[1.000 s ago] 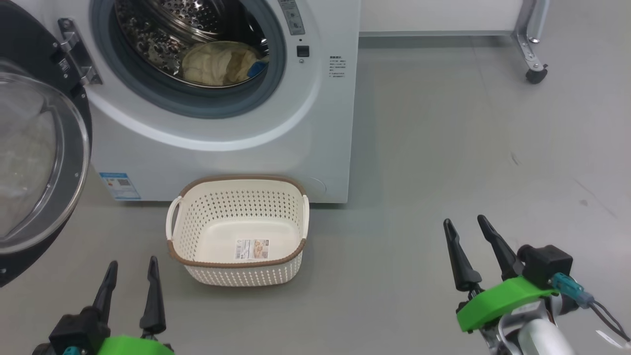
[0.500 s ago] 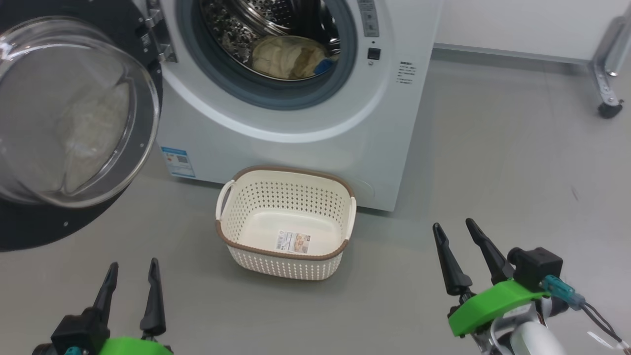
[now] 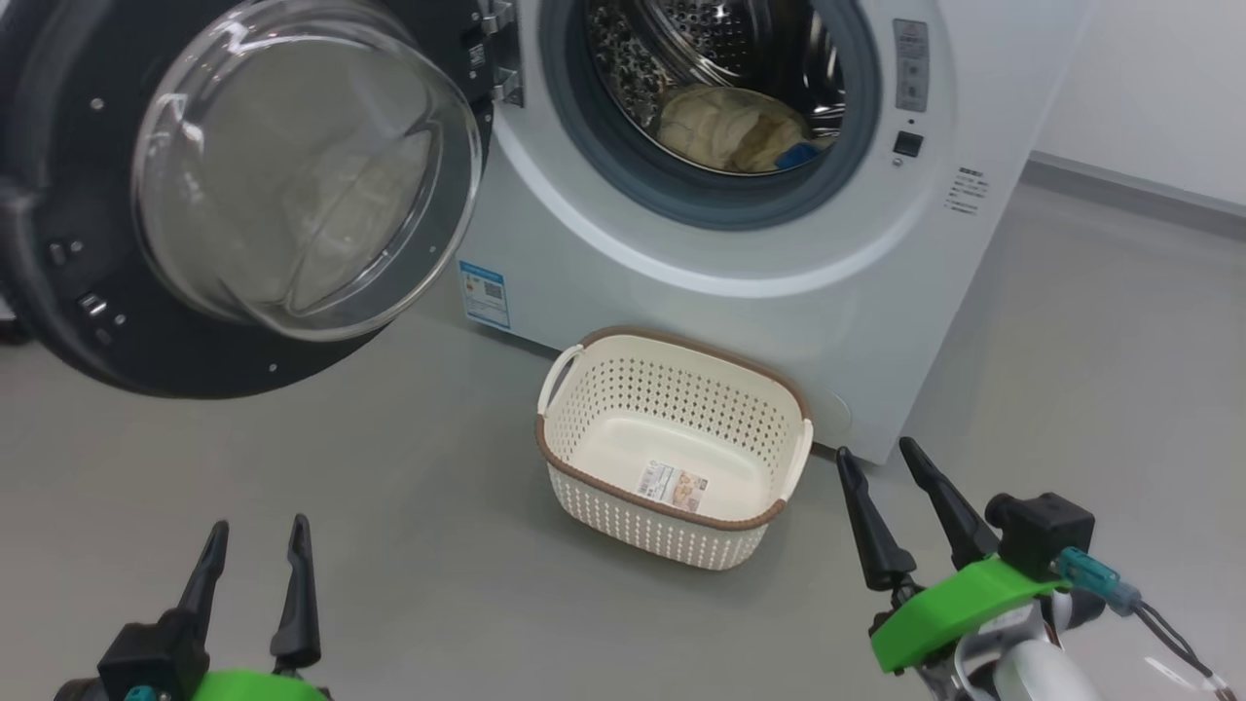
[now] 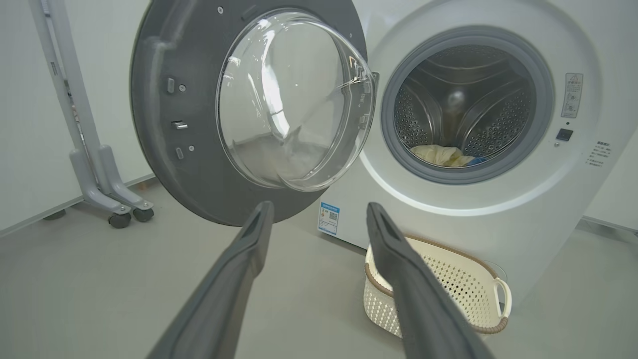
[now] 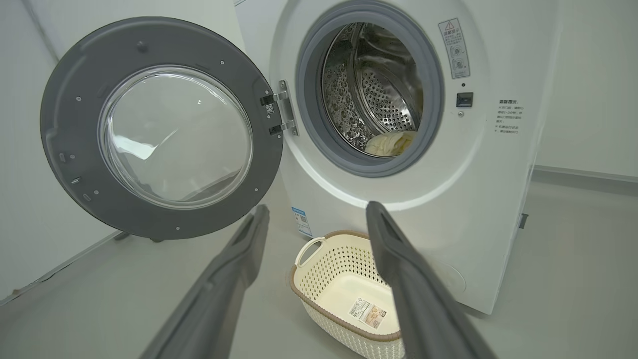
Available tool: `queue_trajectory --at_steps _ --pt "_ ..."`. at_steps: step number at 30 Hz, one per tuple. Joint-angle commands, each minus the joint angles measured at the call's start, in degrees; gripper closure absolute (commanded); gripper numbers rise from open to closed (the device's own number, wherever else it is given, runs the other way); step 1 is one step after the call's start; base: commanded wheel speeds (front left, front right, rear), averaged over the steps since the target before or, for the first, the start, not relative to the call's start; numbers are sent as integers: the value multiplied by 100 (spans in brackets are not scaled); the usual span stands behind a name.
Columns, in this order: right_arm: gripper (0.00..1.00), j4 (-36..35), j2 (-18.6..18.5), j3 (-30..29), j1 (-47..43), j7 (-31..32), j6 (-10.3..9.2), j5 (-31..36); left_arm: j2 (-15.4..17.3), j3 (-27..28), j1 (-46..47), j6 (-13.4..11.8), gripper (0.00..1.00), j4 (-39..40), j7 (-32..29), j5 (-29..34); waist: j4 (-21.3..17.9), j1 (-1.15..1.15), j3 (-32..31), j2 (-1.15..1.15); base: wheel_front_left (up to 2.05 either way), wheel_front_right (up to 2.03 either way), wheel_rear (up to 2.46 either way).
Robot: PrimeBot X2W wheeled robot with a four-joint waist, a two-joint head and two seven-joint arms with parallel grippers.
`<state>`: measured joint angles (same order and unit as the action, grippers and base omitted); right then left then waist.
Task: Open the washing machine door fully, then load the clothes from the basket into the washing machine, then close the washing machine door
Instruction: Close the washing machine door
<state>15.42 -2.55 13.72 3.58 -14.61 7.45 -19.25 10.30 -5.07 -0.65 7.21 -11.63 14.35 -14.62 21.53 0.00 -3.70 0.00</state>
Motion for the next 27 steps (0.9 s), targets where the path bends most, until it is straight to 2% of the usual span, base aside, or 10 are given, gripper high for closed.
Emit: queue_trajectory --at_steps 1,5,10,27 --pt "0 -213 -32 129 106 -39 3 -44 154 183 168 -22 0 169 33 44 237 0 -50 0 0 0 0" --pt "0 -229 -32 176 98 -39 3 -107 204 176 158 -46 0 216 -12 34 488 0 -84 0 0 0 0" --pt "0 -210 -32 334 235 -39 3 -148 247 266 101 -127 0 345 -10 -16 619 0 31 0 0 0 0" --pt "0 130 -32 840 821 -39 3 -209 190 592 -226 -375 0 727 52 -153 828 0 313 0 0 0 0"
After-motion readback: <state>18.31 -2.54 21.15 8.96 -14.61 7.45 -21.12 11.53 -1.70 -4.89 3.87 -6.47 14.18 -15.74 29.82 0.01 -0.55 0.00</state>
